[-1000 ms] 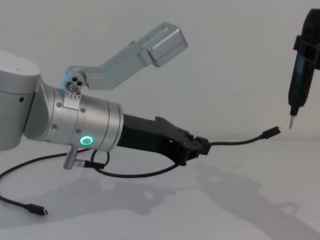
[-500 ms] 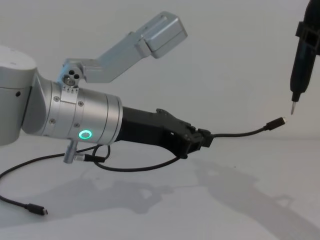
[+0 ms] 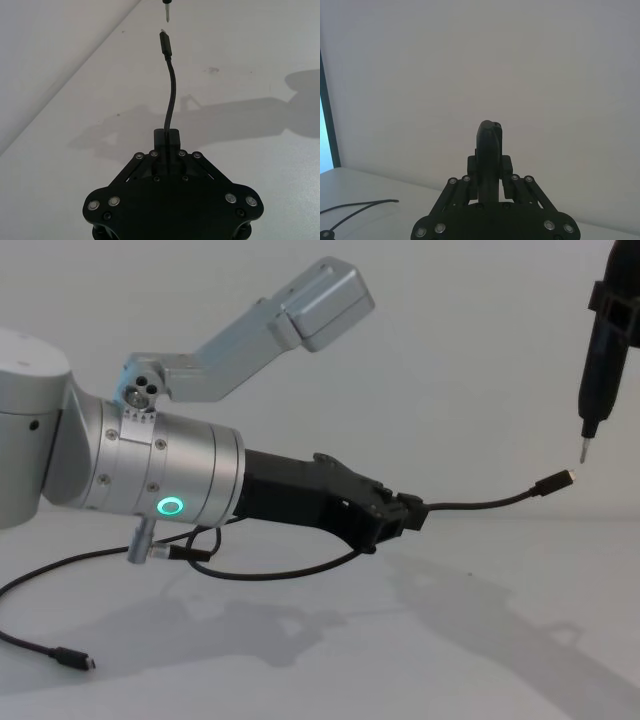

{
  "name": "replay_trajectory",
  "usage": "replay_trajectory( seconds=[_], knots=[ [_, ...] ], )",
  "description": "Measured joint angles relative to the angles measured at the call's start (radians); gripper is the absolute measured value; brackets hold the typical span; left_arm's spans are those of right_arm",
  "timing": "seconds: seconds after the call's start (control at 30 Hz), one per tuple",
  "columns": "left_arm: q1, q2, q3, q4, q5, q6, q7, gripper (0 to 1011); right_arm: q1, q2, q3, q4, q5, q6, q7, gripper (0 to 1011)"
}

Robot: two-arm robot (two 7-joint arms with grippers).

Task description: Pick up the data cable with the one hand.

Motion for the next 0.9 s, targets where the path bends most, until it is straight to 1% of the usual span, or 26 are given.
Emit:
replay_trajectory(
  seconds=[0.6, 0.9],
  knots=[
    [0.000, 0.001, -0.001, -0.002, 0.000, -0.002, 0.000, 39, 0.014, -0.018, 0.014, 0.037, 0.001, 0.005, 0.018, 274],
    [0.000, 0.001, -0.001, -0.002, 0.000, -0.003, 0.000, 39, 0.021, -0.028, 0.015, 0.051, 0.001, 0.006, 0.026, 274]
  ],
)
